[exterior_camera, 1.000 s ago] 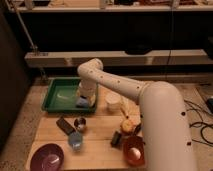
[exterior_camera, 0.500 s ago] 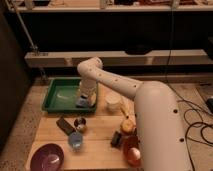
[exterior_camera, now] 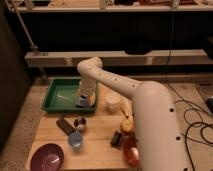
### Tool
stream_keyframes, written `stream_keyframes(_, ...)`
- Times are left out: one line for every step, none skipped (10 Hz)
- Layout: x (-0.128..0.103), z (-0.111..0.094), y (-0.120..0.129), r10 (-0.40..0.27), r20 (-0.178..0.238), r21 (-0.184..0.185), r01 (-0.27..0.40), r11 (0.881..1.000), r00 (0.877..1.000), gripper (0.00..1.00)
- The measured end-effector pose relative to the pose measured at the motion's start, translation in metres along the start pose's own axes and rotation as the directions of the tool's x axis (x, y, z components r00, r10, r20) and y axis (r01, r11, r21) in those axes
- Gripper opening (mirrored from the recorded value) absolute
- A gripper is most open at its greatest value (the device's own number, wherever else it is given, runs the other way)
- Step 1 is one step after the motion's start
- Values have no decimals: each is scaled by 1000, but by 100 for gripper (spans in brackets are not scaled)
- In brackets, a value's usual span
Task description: Place sponge in table surface
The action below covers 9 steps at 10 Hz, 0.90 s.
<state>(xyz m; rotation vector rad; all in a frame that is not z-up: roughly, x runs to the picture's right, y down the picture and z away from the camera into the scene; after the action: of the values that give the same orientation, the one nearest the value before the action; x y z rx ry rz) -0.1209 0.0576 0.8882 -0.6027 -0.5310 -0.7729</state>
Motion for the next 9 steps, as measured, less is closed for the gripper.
stream_keyframes(-7,5,-3,61,6,-17,-61,998,998,65)
stream_keyframes(-9,6,-4,82,-5,-22,-82,996,997,65)
stream_keyframes(-10,8,-4,98,-15,-27,-98,995,995,65)
stream_keyframes(-12,9,-6,113,-22,-26,-114,993,993,65)
stream_keyframes(-13,10,-7,124,-28,-25,-125,992,992,65)
stream_keyframes(-14,11,-7,143,-36,-24,-144,989,989,65)
stream_keyframes(-15,12,-7,153,-40,-24,-154,988,987,65)
stream_keyframes(-14,14,-6,164,-44,-25,-165,986,985,65)
stream_keyframes(-13,15,-4,176,-49,-26,-178,984,983,65)
